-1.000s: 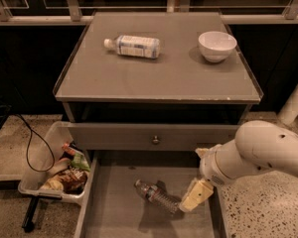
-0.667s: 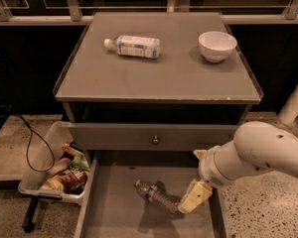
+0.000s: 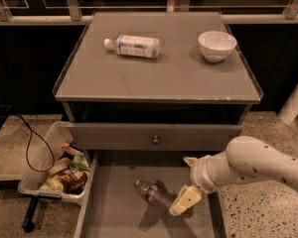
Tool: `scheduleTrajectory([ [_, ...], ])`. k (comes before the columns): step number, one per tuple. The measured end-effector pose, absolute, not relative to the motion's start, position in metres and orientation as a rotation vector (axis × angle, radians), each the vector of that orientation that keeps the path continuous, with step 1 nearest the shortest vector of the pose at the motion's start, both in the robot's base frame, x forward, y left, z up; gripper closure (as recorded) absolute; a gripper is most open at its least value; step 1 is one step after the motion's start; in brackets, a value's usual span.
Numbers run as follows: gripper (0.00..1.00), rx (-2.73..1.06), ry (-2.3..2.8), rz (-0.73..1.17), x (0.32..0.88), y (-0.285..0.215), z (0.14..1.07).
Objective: Pick water bottle from middle drawer and place on counter
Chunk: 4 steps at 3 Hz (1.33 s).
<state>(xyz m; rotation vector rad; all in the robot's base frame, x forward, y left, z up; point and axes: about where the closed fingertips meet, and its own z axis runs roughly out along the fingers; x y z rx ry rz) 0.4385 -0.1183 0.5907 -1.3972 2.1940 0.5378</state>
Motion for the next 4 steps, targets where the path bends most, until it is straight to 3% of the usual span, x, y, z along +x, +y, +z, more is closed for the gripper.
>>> scheduleTrajectory([
  [1, 0.00, -1.356, 2.112, 0.639, 0.446, -0.102, 0.513],
  [2, 0.00, -1.356, 2.114, 0.649, 0.444, -0.100, 0.508],
  [4, 0.00, -1.282, 2.203, 0.547, 0.448, -0.099, 0.442],
])
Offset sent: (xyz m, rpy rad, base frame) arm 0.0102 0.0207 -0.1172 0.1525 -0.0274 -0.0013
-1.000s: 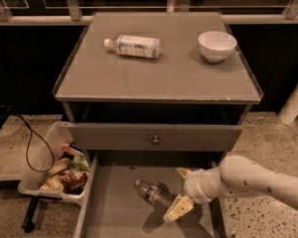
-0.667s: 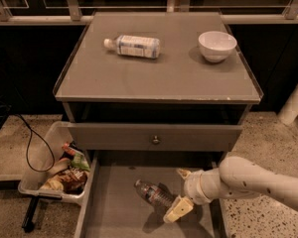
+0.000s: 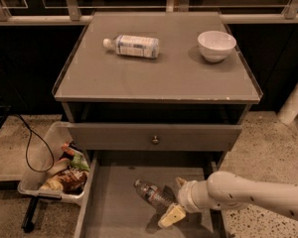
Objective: Pick water bottle from middle drawer and place on counter
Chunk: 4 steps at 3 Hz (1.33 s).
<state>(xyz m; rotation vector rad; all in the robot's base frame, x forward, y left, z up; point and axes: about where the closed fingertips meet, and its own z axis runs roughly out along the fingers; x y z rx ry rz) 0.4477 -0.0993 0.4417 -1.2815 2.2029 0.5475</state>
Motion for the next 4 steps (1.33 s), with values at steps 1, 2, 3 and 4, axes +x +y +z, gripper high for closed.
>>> scheduleTrajectory([
  [1, 0.00, -1.248, 2.207, 0.477, 0.459, -0.100, 0.416],
  [2, 0.00, -1.219, 2.194, 0.426, 0.470, -0.098, 0.404],
  [3, 0.00, -1.171, 2.198, 0.433, 0.469, -0.093, 0.391],
  [4, 0.00, -1.142, 2.221, 0.467, 0.457, -0.083, 0.373],
])
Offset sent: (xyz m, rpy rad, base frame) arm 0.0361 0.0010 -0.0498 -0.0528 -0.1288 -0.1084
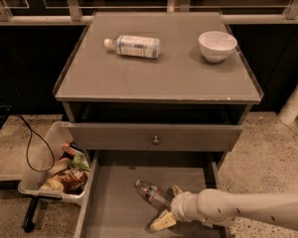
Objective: Pick water bottle from middle drawer and place on counter
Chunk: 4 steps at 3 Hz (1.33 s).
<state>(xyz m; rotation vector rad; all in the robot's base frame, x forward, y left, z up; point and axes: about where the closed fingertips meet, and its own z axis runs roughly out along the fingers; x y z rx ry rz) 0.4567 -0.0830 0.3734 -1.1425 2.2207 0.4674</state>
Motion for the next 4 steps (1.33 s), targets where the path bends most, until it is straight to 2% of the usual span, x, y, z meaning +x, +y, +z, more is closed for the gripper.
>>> scheduleTrajectory([
  [1, 0.00, -1.131, 2.245, 0.530, 0.4476, -0.0750, 0.3561],
  [2, 0.19, -1.131, 2.246, 0.532, 0.4470, -0.0746, 0.3555],
  [4, 0.66, -1.131, 2.246, 0.532, 0.4470, -0.0746, 0.3555],
])
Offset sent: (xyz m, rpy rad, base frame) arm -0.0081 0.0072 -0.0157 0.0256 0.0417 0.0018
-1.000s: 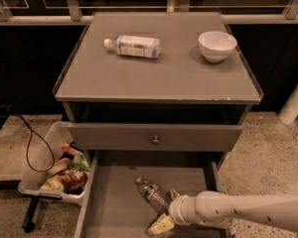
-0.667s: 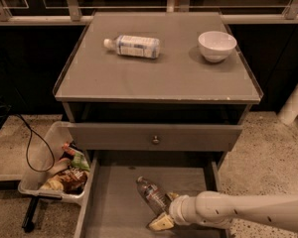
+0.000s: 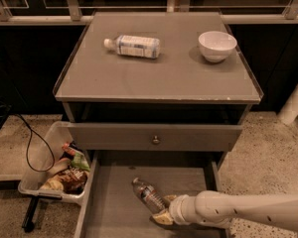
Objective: Pick water bottle from middle drawer and place on counter
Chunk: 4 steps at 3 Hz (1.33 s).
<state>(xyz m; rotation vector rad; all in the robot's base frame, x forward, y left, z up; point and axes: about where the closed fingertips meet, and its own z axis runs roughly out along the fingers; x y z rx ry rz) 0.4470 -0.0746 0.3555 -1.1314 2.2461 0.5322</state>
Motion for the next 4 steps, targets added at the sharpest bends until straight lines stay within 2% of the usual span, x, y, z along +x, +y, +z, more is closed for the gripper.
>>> scheduleTrajectory([
  [1, 0.89, -1.152, 2.242, 0.545, 0.445, -0.072, 0.358],
  [2, 1.00, -1.194, 2.197, 0.567, 0.439, -0.079, 0.382],
  [4, 1.00, -1.270, 2.040, 0.583, 0.419, -0.130, 0.479],
])
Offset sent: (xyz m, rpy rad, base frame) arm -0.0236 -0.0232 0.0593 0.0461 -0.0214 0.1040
